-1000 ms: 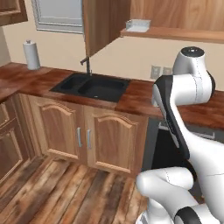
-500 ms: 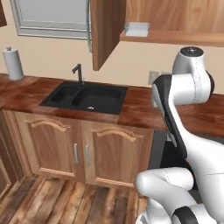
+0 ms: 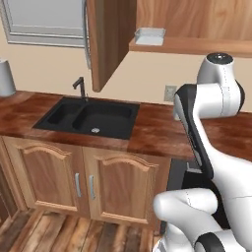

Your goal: Retrieve the tupperware and aluminum foil from the cabinet and place them on the dining counter near the plate with lemon wedge and broccoli to prepare for storing leftovers.

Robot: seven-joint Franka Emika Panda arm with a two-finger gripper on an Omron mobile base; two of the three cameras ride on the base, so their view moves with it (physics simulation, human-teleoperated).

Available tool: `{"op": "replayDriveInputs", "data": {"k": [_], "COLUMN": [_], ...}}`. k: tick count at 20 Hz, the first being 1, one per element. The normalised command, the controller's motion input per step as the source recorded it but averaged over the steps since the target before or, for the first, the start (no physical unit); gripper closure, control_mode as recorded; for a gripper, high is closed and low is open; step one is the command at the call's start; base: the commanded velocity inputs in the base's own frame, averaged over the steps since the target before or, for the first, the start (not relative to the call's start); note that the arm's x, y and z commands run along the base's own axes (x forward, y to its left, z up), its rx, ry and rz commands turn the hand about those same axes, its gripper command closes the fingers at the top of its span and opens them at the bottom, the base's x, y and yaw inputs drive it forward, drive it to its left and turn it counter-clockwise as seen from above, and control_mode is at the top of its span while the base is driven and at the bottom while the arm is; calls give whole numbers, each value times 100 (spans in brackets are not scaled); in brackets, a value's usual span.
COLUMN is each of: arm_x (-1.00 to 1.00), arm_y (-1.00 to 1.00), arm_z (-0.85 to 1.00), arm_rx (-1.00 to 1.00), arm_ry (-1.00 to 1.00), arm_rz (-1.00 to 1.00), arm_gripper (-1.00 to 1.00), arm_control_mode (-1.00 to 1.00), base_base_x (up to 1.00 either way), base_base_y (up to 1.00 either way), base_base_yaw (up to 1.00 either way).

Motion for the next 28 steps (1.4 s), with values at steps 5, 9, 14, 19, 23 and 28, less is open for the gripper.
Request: {"op": "replayDriveInputs", "data": {"k": [5, 9, 14, 19, 23, 28], "arm_x": [0, 0, 0, 0, 3, 0], "arm_y": [0, 0, 0, 0, -3, 5], "arm_z": [0, 0, 0, 0, 0, 0], "arm_rx": [0, 0, 0, 0, 1, 0], "arm_ry": [0, 0, 0, 0, 0, -5], "arm_rz": [0, 0, 0, 0, 1, 12], "arm_gripper": [-100, -100, -100, -100, -100, -100], "arm_control_mode": [100, 100, 100, 100, -100, -100], "base_base_x": [65, 64, 60, 52, 0, 0], "base_base_y": [0, 0, 3, 9, 0, 0], "base_base_yaw": [0, 0, 0, 0, 0, 0]}}
